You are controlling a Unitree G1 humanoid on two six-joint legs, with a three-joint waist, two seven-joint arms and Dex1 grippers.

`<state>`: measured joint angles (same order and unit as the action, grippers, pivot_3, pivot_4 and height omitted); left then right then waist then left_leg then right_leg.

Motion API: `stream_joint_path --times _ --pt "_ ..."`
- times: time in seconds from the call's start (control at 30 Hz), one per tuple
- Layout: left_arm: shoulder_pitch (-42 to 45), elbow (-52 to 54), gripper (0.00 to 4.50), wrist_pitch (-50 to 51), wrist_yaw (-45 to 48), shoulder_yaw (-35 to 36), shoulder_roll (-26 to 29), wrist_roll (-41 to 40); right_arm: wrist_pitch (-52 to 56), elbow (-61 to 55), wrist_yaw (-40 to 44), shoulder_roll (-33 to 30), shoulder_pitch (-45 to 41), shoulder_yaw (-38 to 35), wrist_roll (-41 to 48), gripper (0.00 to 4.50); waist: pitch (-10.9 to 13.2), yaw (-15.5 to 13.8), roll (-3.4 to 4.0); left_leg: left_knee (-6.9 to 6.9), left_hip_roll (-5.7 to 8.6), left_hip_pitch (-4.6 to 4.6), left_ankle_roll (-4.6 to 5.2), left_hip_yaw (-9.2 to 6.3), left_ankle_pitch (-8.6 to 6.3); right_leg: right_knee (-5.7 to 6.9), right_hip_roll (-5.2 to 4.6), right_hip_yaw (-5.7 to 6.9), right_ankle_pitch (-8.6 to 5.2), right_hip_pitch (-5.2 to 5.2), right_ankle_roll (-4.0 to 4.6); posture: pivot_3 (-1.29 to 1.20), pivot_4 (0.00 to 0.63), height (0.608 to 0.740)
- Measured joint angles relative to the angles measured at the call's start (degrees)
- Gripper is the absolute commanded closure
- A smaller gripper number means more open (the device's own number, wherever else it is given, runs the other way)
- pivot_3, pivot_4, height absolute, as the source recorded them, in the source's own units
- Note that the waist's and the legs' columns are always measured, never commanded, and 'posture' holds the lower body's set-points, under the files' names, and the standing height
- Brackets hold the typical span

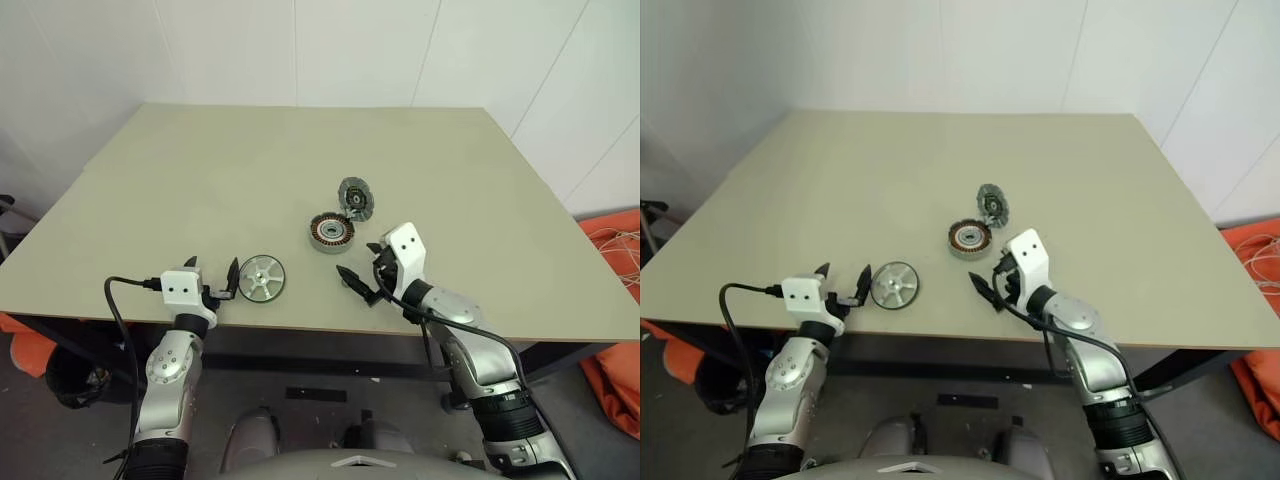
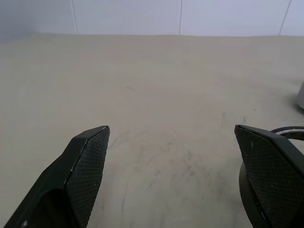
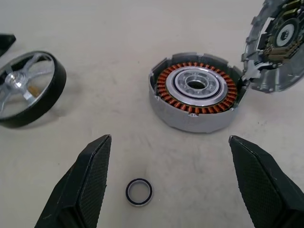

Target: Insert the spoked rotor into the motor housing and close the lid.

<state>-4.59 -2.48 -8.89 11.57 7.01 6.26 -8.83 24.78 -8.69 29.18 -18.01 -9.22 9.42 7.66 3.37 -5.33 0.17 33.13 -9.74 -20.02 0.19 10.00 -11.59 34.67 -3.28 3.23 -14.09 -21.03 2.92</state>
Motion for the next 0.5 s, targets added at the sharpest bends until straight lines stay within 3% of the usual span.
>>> stream_joint_path --times 0.5 --pt "-1.2 0.26 0.03 0.12 -1.22 -0.24 -0.36 0.2 9.94 0.04 3.13 -2.89 -3.57 5.67 -2.03 0.0 0.0 -0.02 0.0 0.02 0.0 0.0 0.0 0.0 0.0 0.01 0.0 0.0 0.01 0.0 0.02 0.0 0.0 0.74"
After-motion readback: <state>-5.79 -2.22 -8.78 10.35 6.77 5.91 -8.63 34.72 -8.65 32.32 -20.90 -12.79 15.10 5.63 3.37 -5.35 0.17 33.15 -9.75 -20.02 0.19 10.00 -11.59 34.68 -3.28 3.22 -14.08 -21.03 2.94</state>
